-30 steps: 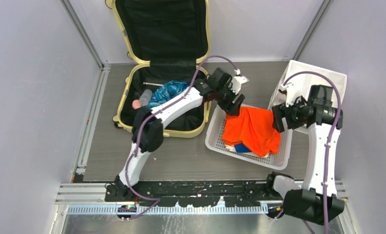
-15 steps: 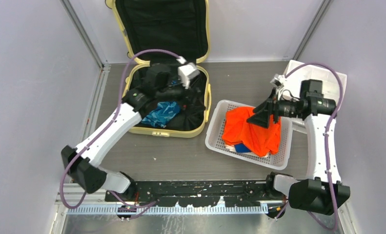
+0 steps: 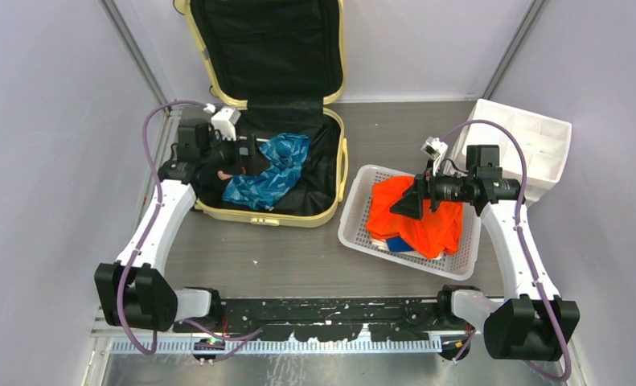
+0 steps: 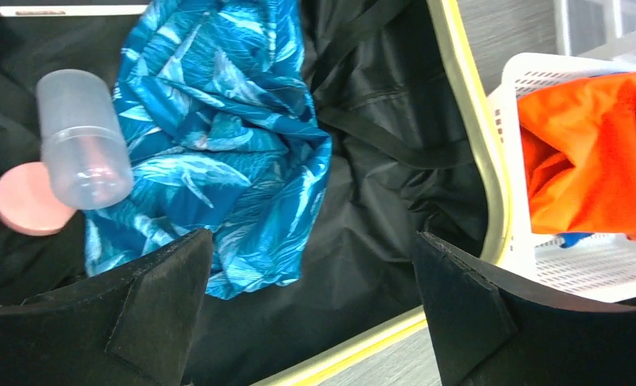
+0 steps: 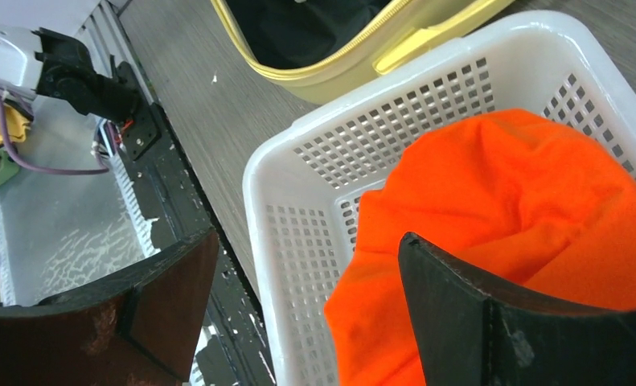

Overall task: Open, take out, and arrange the luggage
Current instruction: Pick up the clothes from the luggage.

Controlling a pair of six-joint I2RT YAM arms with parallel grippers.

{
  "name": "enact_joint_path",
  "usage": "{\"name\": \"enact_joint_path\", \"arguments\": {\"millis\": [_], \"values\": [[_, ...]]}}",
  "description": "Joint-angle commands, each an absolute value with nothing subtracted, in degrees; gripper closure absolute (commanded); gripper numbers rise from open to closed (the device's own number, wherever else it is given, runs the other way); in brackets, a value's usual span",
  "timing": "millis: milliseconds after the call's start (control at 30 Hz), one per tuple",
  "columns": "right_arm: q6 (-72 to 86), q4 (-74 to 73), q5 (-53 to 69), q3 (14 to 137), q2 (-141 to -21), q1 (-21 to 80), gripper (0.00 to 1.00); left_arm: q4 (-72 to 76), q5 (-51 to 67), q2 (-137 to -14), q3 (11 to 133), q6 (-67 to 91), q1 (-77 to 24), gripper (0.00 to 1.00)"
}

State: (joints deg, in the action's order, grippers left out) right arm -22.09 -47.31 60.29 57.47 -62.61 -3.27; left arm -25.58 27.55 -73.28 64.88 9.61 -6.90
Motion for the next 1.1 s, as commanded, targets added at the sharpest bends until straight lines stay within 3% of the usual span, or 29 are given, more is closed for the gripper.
{"name": "enact_joint_path", "arguments": {"millis": [0,167,300,700,900,933,967,1067], "values": [[-22.57,-44.3,57.89,57.08,-61.73,-3.21,0.13,-24.2,24.83,-75.17,65.36,6.27,-4.9,0.05],[-22.59,-44.33,57.19,56.86,-60.18,-2.81,0.13,-28.78,28.72,-86.37,71.21,3.99,-5.5,0.1],[-22.3,-44.02,57.22,56.43,-59.56,-2.82,0.13,-40.19,18.88,-94.72,80.77,-1.3,-10.86,0.11],[-22.56,-44.08,56.61,56.34,-60.79,-2.64,0.13,-46.83,-10.39,-111.57,93.73,-3.64,-25.72,0.07],[-22.7,-44.21,56.35,56.36,-60.95,-2.46,0.12,-46.62,-9.57,-112.13,95.18,-3.65,-26.18,0.33],[-22.76,-44.29,56.3,56.34,-60.95,-2.46,0.12,-46.5,-9.36,-111.96,95.23,-3.78,-26.19,0.4],[-22.77,-44.31,56.21,56.34,-61.0,-2.46,0.12,-46.73,-9.18,-111.78,95.42,-3.91,-26.16,0.59],[-22.93,-44.38,56.08,56.38,-61.0,-2.46,0.12,-47.83,-9.06,-110.74,96.46,-4.27,-26.17,0.82]]}}
